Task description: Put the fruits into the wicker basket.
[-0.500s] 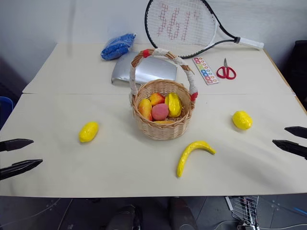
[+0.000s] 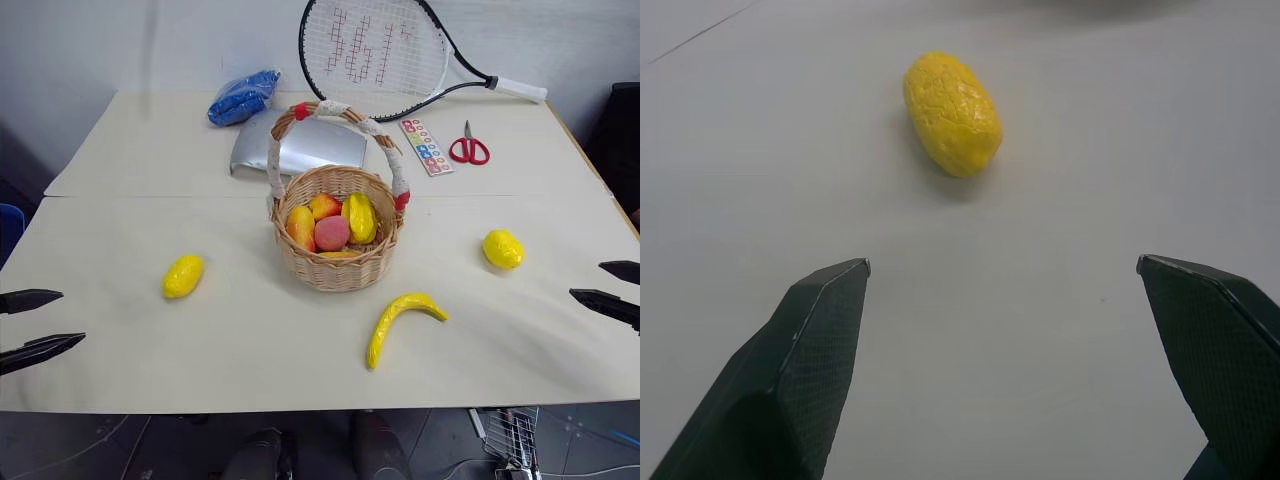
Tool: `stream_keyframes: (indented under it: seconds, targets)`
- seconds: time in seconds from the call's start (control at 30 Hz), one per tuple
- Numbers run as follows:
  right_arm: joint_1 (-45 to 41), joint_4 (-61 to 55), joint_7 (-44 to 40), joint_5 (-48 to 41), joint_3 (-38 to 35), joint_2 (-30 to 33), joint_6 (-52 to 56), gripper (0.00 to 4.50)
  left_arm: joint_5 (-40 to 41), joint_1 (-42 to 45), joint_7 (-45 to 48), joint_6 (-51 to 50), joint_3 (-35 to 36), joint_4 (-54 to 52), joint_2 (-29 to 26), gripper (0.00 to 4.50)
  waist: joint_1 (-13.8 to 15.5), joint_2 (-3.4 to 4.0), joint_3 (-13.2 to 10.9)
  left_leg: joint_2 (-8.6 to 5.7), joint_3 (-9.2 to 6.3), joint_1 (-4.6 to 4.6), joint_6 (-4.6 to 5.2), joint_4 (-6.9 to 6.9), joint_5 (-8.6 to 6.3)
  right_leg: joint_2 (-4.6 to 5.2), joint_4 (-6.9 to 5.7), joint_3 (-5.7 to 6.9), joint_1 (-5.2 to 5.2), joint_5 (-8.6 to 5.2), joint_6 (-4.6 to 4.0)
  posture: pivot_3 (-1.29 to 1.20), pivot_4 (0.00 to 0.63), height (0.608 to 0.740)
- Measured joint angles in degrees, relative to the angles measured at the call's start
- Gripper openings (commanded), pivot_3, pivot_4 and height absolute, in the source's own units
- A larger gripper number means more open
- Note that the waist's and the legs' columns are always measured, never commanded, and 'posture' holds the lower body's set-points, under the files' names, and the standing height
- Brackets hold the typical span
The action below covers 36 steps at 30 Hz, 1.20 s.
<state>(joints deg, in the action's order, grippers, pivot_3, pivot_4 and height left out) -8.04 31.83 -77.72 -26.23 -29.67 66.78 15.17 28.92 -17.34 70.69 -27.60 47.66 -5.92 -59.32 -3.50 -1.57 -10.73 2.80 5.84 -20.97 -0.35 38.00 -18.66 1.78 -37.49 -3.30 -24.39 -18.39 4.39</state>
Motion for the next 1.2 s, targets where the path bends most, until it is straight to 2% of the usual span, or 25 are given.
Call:
stream_keyframes:
  seconds: [0.2, 0.33, 0.57, 0.73, 0.83, 0.93, 1.13, 1.2]
  targets:
    - [0.02, -0.53, 2.37, 1.14, 0.00, 0.00, -0.76, 4.36, 0.04, 1.23, -1.76, -0.71, -1.17, -0.22, 0.27, 4.50, -0.04, 0.00, 0.00, 0.00, 0.01, 0.00, 0.00, 0.00, 0.00, -0.01, -0.01, -0.01, -0.01, 0.00, 0.00, 0.00, 0.150, 0.740]
    - [0.45, -5.18, 3.34, 0.84, -0.13, -0.02, 0.78, 4.36, 1.18, 4.92, -6.93, -4.57, -2.18, -2.65, 2.59, 4.50, 0.05, 0.01, 0.00, 0.00, 0.02, 0.00, 0.00, 0.04, 0.00, -0.02, -0.08, -0.04, -0.01, 0.01, 0.03, 0.00, 0.150, 0.740]
    - [2.46, -32.28, 3.68, -12.47, -2.79, -0.24, 17.41, 4.36, 6.64, 19.30, -29.37, -25.20, -12.34, -17.35, 6.74, 4.50, 0.45, 0.01, 0.01, 0.00, -0.24, -0.10, -0.08, 0.11, 0.05, -0.05, -0.22, 0.00, 0.00, 0.08, 0.16, 0.00, 0.150, 0.740]
    - [0.08, -49.50, 5.77, -25.04, -3.39, -0.24, 26.91, 4.36, 4.19, 27.67, -42.53, -34.22, -22.18, -18.35, 11.00, 4.50, 0.50, 0.01, 0.00, -0.01, -0.30, -0.12, -0.14, 0.16, 0.09, -0.10, -0.25, 0.02, 0.00, 0.08, 0.16, 0.00, 0.150, 0.740]
    - [-5.96, -56.26, 9.58, -32.36, -3.35, -0.24, 29.34, 4.36, 1.94, 29.49, -45.55, -34.74, -28.17, -16.87, 12.65, 4.50, 0.40, -0.04, 0.02, 0.00, -0.30, -0.11, -0.20, 0.16, 0.12, -0.11, -0.24, 0.02, 0.00, 0.08, 0.16, 0.00, 0.150, 0.740]
    - [-9.88, -59.09, 12.53, -37.79, -2.82, -0.24, 31.08, 4.36, -0.39, 31.82, -47.23, -33.11, -31.19, -12.88, 14.77, 4.50, 0.61, -0.13, 0.02, -0.01, -0.35, -0.15, -0.22, 0.17, 0.14, -0.11, -0.22, 0.06, -0.01, 0.08, 0.15, 0.00, 0.150, 0.740]
    - [-12.34, -62.22, 17.34, -40.70, 0.41, -0.44, 31.44, 4.36, -4.29, 34.78, -47.20, -30.33, -36.68, -5.31, 15.44, 4.50, 1.16, -0.16, 0.03, -0.02, -0.32, -0.23, -0.18, 0.20, 0.14, -0.05, -0.15, 0.05, -0.04, 0.07, 0.15, 0.00, 0.150, 0.740]
    - [-12.32, -62.10, 18.43, -40.08, 0.66, -1.08, 31.15, 4.50, -4.80, 35.49, -46.92, -29.18, -37.10, -3.00, 15.49, 4.12, 1.23, -0.16, 0.03, -0.02, -0.32, -0.24, -0.18, 0.21, 0.14, -0.05, -0.16, 0.05, -0.04, 0.08, 0.15, 0.00, 0.150, 0.740]
